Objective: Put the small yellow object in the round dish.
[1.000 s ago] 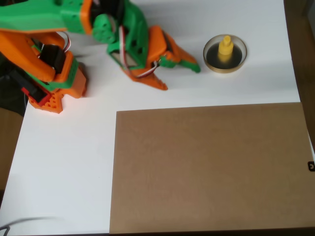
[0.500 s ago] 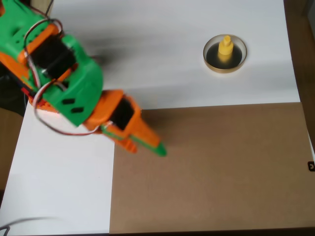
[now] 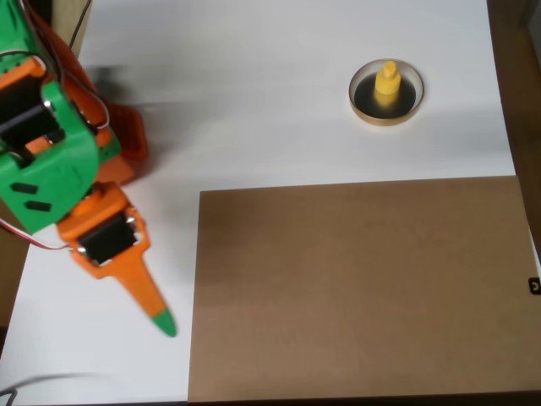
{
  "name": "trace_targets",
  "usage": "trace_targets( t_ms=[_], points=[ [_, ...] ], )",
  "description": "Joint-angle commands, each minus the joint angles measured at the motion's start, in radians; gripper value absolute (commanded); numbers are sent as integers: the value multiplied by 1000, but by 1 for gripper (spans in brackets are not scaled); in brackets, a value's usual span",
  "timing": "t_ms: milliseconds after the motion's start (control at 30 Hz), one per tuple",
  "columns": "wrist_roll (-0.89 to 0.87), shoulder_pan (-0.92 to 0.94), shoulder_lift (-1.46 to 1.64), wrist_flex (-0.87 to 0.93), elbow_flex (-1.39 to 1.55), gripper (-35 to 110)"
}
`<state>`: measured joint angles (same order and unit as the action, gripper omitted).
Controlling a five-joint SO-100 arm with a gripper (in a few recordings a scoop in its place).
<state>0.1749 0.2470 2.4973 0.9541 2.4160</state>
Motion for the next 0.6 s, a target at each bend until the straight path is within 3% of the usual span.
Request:
trace_targets(
  t_ms=[0,567],
  points=[
    [-6,83,103,8,41,27],
    [-144,337,210,14,176,26]
  ],
)
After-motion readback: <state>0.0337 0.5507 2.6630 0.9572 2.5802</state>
